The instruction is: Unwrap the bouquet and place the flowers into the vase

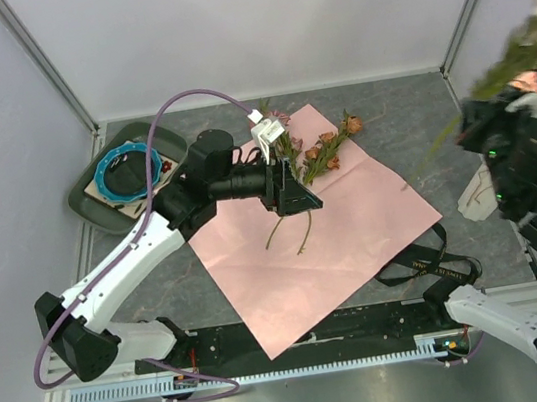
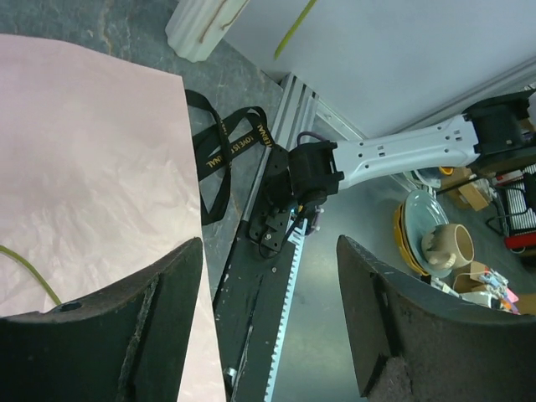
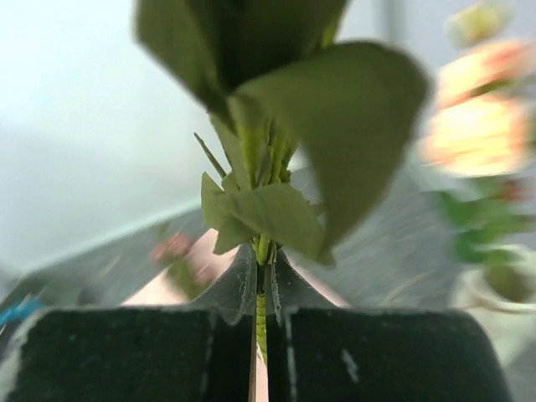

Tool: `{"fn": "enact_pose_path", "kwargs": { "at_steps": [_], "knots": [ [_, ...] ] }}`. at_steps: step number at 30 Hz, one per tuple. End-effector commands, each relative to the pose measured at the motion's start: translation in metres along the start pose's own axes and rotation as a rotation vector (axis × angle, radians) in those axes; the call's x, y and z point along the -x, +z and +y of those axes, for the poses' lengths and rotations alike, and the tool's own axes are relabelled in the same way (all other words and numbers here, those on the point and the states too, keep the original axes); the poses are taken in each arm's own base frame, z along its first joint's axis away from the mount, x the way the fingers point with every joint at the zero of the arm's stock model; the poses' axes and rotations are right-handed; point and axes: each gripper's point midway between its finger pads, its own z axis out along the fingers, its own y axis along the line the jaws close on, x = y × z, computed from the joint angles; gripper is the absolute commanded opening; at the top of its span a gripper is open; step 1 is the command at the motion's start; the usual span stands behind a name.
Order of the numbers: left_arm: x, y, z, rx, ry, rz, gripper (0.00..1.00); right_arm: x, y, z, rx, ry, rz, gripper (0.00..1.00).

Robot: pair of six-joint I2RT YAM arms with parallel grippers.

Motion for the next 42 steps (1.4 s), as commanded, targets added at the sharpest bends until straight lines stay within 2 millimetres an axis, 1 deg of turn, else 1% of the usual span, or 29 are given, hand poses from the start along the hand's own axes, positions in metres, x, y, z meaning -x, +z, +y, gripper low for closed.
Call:
{"fn": "enact_pose_path", "kwargs": {
  "at_steps": [1,2,3,4,5,6,7,8,9,10,12,13,16,17,19,20,21,23,24,26,27,30,31,32,33,35,36,37,42],
  "knots": [
    [0.012,-0.009,-0.007,0.004,0.048,-0.041,0.72,0.070,-0.046,-0.102,-0.519,-0.199,-0.264,0.00],
    [0.013,-0.009,-0.007,0.004,0.047,-0.044,0.72,0.075,-0.043,-0.104,-0.559,-0.259,-0.292,0.00],
    [0.012,-0.010,-0.008,0.000,0.045,-0.043,0.72,0.077,-0.046,-0.111,-0.622,-0.281,-0.306,0.00],
    [0.012,-0.010,-0.008,-0.002,0.045,-0.042,0.72,0.078,-0.038,-0.109,-0.644,-0.247,-0.361,0.00],
    [0.012,-0.010,-0.008,0.000,0.045,-0.042,0.72,0.078,-0.040,-0.116,-0.706,-0.377,-0.338,0.00],
    [0.012,-0.010,-0.006,0.005,0.049,-0.042,0.72,0.079,-0.039,-0.116,-0.715,-0.388,-0.362,0.00],
    [0.012,-0.010,-0.006,0.007,0.051,-0.045,0.72,0.081,-0.039,-0.115,-0.713,-0.401,-0.392,0.00],
    [0.011,-0.010,-0.005,0.010,0.051,-0.043,0.72,0.084,-0.036,-0.112,-0.703,-0.349,-0.459,0.00],
    [0.011,-0.010,-0.004,0.013,0.053,-0.044,0.72,0.088,-0.037,-0.112,-0.708,-0.412,-0.465,0.00],
    [0.011,-0.010,-0.004,0.014,0.052,-0.043,0.72,0.094,-0.037,-0.109,-0.715,-0.374,-0.512,0.00],
    [0.010,-0.009,-0.003,0.015,0.047,-0.039,0.72,0.101,-0.036,-0.108,-0.746,-0.418,-0.520,0.00],
    [0.010,-0.009,-0.003,0.014,0.047,-0.039,0.72,0.108,-0.032,-0.104,-0.756,-0.416,-0.534,0.00],
    [0.010,-0.008,-0.002,0.014,0.042,-0.037,0.72,0.118,-0.019,-0.096,-0.748,-0.433,-0.552,0.00],
    [0.009,-0.008,-0.002,0.013,0.041,-0.035,0.72,0.119,-0.015,-0.097,-0.758,-0.437,-0.552,0.00],
    [0.009,-0.008,0.000,0.018,0.038,-0.036,0.72,0.121,-0.001,-0.102,-0.786,-0.448,-0.541,0.00],
    [0.009,-0.008,0.000,0.018,0.040,-0.035,0.72,0.122,0.001,-0.106,-0.800,-0.448,-0.544,0.00],
    [0.010,-0.009,0.000,0.022,0.044,-0.039,0.72,0.125,0.004,-0.115,-0.831,-0.451,-0.553,0.00],
    [0.010,-0.008,0.001,0.026,0.046,-0.040,0.72,0.126,0.013,-0.118,-0.815,-0.455,-0.567,0.00],
    [0.010,-0.008,0.001,0.028,0.047,-0.041,0.72,0.126,0.017,-0.128,-0.849,-0.467,-0.564,0.00],
    [0.010,-0.008,0.002,0.030,0.045,-0.040,0.72,0.125,0.028,-0.133,-0.838,-0.471,-0.557,0.00],
    [0.009,-0.007,0.003,0.030,0.042,-0.036,0.72,0.125,0.031,-0.141,-0.860,-0.473,-0.553,0.00],
    [0.009,-0.008,0.002,0.031,0.043,-0.038,0.72,0.119,0.037,-0.148,-0.850,-0.447,-0.553,0.00],
    [0.010,-0.008,0.002,0.031,0.044,-0.038,0.72,0.112,0.042,-0.150,-0.843,-0.443,-0.543,0.00],
    [0.009,-0.007,0.003,0.033,0.045,-0.038,0.71,0.110,0.042,-0.159,-0.857,-0.415,-0.555,0.00],
    [0.010,-0.008,0.003,0.032,0.046,-0.039,0.71,0.102,0.044,-0.168,-0.858,-0.424,-0.543,0.00],
    [0.010,-0.008,0.003,0.037,0.048,-0.042,0.71,0.092,0.045,-0.176,-0.851,-0.387,-0.552,0.00],
    [0.010,-0.008,0.004,0.038,0.047,-0.040,0.71,0.078,0.049,-0.187,-0.861,-0.390,-0.530,0.00],
    [0.010,-0.009,0.003,0.040,0.048,-0.041,0.71,0.071,0.050,-0.191,-0.859,-0.382,-0.525,0.00],
    [0.009,-0.008,0.004,0.039,0.049,-0.038,0.71,0.032,0.044,-0.217,-0.894,-0.338,-0.500,0.00]
  ]
}}
